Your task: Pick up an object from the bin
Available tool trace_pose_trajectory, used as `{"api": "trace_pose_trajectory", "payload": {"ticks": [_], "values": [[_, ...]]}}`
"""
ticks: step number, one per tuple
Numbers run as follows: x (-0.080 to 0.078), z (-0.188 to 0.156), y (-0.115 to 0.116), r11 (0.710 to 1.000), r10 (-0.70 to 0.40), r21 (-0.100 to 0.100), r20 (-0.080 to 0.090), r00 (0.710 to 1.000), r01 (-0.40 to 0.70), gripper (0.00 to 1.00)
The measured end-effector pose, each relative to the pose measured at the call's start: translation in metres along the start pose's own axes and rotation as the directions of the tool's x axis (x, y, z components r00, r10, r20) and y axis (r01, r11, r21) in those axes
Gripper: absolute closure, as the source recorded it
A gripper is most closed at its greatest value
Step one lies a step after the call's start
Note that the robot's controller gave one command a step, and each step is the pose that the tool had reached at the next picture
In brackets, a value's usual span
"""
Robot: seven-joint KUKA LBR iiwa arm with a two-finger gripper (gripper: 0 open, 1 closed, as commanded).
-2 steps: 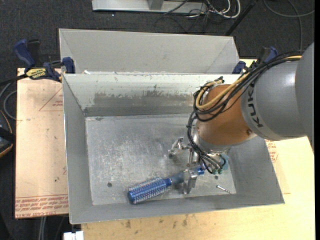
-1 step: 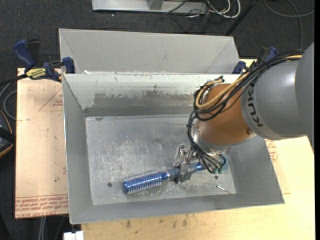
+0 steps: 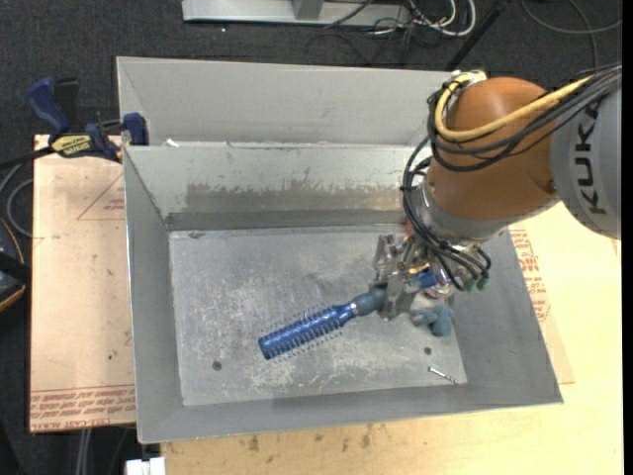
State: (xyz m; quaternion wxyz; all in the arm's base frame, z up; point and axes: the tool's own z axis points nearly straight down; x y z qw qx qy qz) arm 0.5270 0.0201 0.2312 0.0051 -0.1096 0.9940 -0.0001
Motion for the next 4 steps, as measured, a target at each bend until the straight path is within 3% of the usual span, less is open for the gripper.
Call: {"api": "trace_pose_trajectory", "payload": {"ticks": [1, 2, 3, 4], "values": [[0.001, 0.004, 0.0, 1.0, 0.001, -0.002, -0.008, 1.0, -0.001, 0.0], [0.008, 0.161, -0.03, 1.0, 0.031, -0.002, 0.003, 1.0, -0.031, 0.0], [0.007, 0.157, -0.03, 1.0, 0.03, 0.0, 0.008, 1.0, -0.03, 1.0], [0.006, -0.001, -0.01, 1.0, -0.032, 0.0, -0.001, 1.0, 0.032, 1.0]]}}
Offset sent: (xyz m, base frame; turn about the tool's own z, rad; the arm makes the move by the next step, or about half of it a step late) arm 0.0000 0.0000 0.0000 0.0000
